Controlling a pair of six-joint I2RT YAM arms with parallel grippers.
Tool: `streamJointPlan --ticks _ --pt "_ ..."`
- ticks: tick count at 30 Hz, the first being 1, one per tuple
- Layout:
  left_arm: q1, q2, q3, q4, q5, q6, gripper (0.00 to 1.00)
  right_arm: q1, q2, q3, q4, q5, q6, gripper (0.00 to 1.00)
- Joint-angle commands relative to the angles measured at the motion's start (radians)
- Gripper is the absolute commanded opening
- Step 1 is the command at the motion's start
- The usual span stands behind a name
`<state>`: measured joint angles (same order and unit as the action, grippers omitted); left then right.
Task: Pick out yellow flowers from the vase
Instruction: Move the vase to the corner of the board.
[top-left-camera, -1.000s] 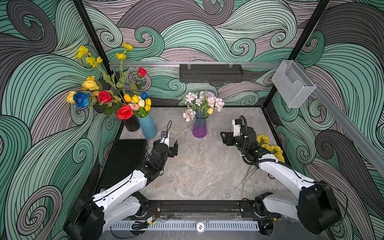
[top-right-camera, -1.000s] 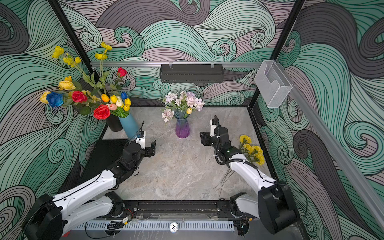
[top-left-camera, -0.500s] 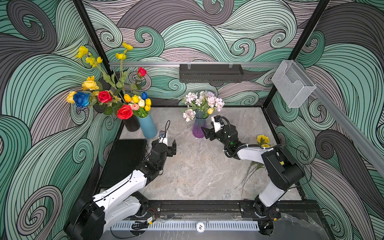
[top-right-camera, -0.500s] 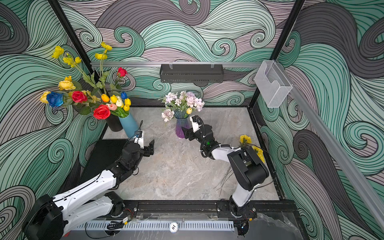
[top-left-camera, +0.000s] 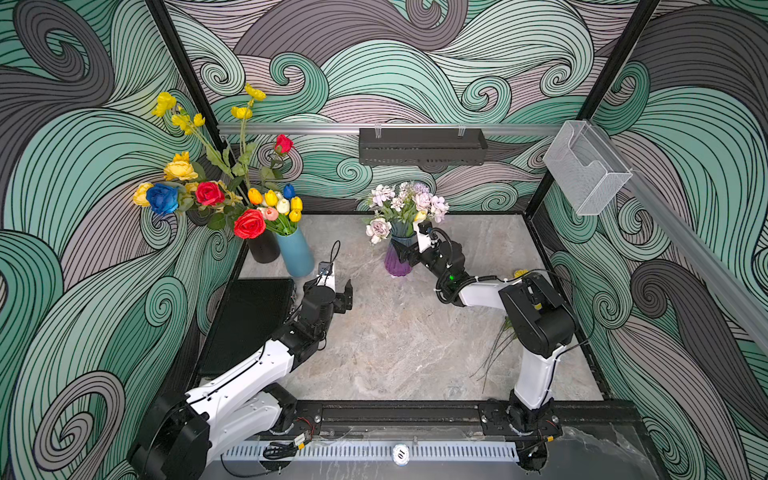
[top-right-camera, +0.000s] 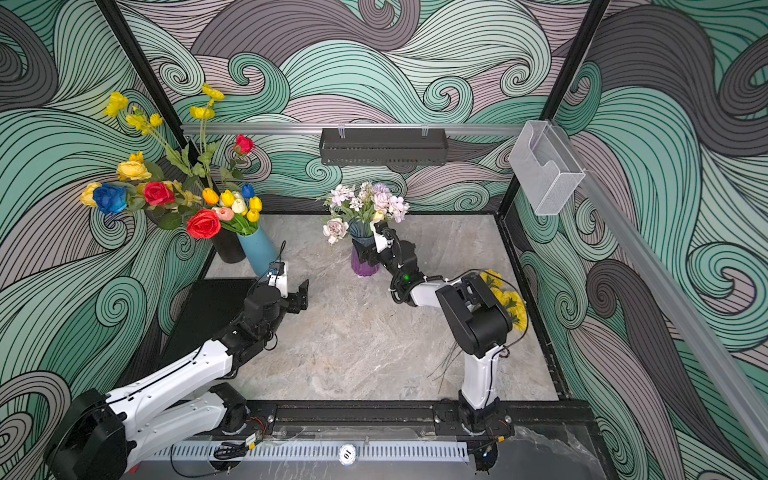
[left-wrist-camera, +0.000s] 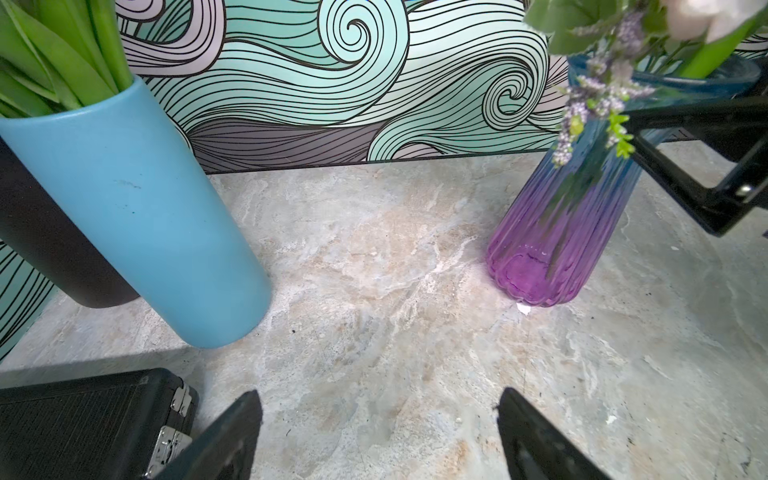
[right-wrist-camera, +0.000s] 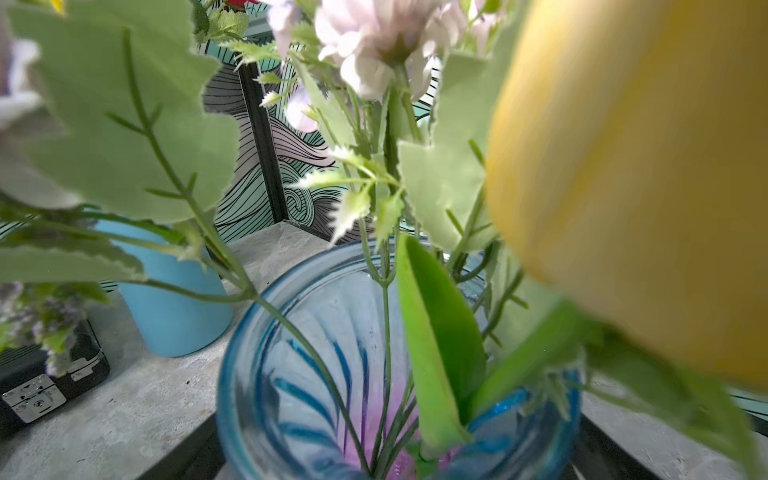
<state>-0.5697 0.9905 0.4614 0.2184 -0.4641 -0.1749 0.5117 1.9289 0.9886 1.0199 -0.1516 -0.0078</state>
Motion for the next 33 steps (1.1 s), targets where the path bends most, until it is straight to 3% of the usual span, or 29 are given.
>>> streamJointPlan --ticks 1,12,19,33 --pt "0.009 -0.013 0.005 0.007 -0.013 -0.009 0.87 0.005 0.035 0.03 0.043 0.022 -0.009 0.95" --pt "0.011 -0.013 0.005 0.005 -0.008 -0.008 0.87 0.006 0.107 0.088 0.068 0.055 -0.021 0.89" --pt "0.013 -0.012 0.006 0.003 -0.008 -0.006 0.87 0.005 0.12 0.093 0.085 0.074 -0.033 0.7" --pt "0.016 -0.001 0.008 0.006 -0.008 -0.007 0.87 -0.004 0.069 0.051 0.079 0.158 -0.108 0.6"
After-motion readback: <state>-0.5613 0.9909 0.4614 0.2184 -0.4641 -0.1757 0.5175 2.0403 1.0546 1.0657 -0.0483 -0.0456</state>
